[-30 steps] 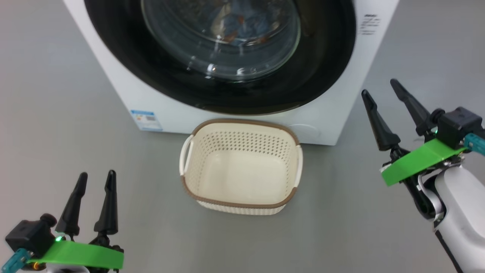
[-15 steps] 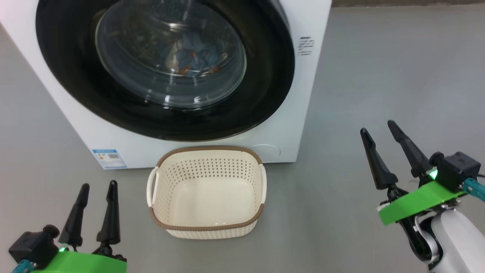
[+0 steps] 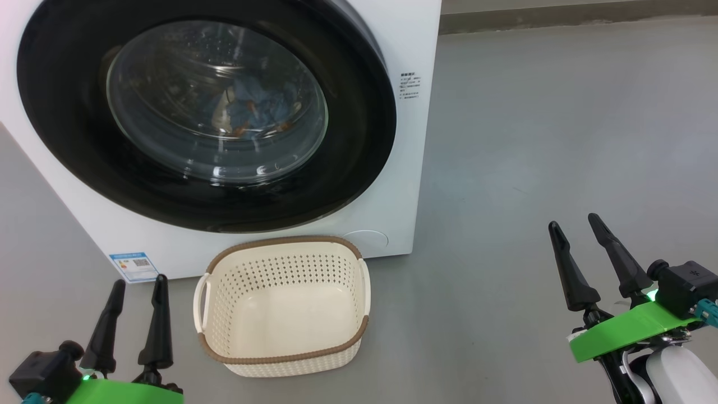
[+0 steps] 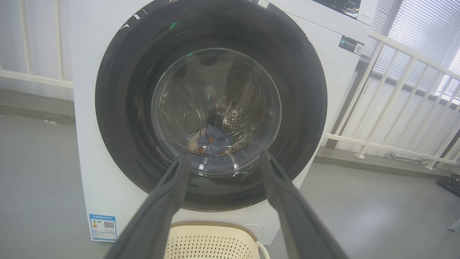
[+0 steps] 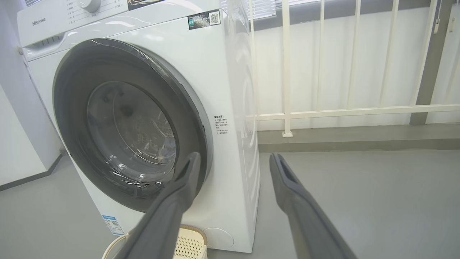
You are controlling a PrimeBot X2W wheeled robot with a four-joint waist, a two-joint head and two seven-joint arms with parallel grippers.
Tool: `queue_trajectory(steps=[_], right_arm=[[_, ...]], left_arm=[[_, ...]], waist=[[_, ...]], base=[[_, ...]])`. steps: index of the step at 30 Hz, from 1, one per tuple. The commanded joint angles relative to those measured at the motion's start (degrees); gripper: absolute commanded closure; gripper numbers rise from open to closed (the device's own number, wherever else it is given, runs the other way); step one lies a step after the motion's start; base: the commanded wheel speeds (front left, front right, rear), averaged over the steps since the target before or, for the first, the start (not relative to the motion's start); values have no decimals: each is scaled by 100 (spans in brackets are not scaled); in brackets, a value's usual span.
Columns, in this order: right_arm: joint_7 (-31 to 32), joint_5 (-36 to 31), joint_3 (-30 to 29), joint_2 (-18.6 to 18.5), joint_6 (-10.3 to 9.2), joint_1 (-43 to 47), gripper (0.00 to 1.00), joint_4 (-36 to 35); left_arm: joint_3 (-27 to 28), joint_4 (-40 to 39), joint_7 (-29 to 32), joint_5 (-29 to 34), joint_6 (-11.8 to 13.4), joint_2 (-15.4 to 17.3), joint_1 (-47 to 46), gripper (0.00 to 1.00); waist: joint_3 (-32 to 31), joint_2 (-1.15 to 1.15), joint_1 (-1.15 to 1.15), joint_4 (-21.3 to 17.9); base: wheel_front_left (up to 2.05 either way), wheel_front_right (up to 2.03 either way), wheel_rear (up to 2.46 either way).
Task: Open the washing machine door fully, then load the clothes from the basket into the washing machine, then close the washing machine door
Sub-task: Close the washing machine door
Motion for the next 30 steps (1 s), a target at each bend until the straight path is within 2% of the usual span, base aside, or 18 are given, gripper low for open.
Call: queue_trajectory(steps=[1, 13, 23, 30], right_arm=[[-28, -70, 56, -48, -15, -7, 0, -141], [-28, -179, -37, 37, -15, 77, 0, -28], [-28, 34, 1, -110, -15, -41, 0, 144], [-28, -53, 2, 10, -15, -8, 0, 121]], left_arm=[[230, -136, -38, 91, 4, 82, -66, 0], [118, -93, -38, 159, 4, 108, -52, 0], [95, -124, -38, 322, 4, 198, -56, 0], [118, -97, -38, 315, 4, 186, -64, 0]], waist=[[-13, 0, 0, -22], [-31, 0, 0, -38], [-5, 0, 0, 17], [-6, 0, 0, 28]], base=[[0, 0, 0], [0, 0, 0], [0, 0, 0], [0, 0, 0]])
